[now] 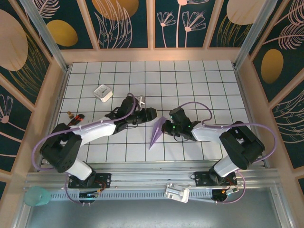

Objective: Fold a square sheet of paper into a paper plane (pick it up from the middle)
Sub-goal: Turn over a paper plane at the center of the table.

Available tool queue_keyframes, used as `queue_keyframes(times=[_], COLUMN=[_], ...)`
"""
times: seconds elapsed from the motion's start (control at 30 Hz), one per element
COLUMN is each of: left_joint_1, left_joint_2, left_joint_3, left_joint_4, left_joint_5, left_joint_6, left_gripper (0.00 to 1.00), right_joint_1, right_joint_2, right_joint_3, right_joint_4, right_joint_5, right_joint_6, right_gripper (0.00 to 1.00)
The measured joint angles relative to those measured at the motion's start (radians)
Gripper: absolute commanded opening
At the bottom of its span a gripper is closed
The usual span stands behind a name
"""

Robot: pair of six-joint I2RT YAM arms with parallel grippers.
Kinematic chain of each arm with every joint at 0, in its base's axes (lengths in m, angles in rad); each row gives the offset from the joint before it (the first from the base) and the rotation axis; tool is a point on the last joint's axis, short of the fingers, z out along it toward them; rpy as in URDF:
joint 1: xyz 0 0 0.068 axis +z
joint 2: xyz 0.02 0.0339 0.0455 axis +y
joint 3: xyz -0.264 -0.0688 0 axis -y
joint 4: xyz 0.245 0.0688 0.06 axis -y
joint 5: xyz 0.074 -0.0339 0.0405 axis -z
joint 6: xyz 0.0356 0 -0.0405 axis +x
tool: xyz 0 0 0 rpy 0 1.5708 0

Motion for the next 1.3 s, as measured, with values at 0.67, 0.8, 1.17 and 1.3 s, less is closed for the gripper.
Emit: queue_keyframes(times=[0.67, 0.8, 1.17, 1.3], left_joint_1=[0.001, 0.001, 0.002, 0.005], left_joint_2=[0.172, 0.211, 0.275, 0.257], left_joint_3=[-0.086, -0.045, 0.025, 0.006], left_joint_4=[0.081, 0.084, 0.072, 0.073], left_joint_5=[0.17, 0.17, 0.128, 0.082], left_joint_6=[-0.023, -0.012, 0.02, 0.011], left_gripper=[0.5, 0.39, 0.05, 0.01], right_joint_1=[-0.011, -0.012, -0.019, -0.037], right_joint_2=[0.0, 0.0, 0.0, 0.0], right_joint_3=[-0.006, -0.006, -0.006, -0.006], right_joint_4=[0.002, 0.002, 0.0, -0.002], right_joint_5=[-0.004, -0.007, -0.014, -0.032], right_joint_6=[-0.005, -0.005, -0.027, -0.059], right_gripper=[0.0, 0.0, 0.0, 0.0])
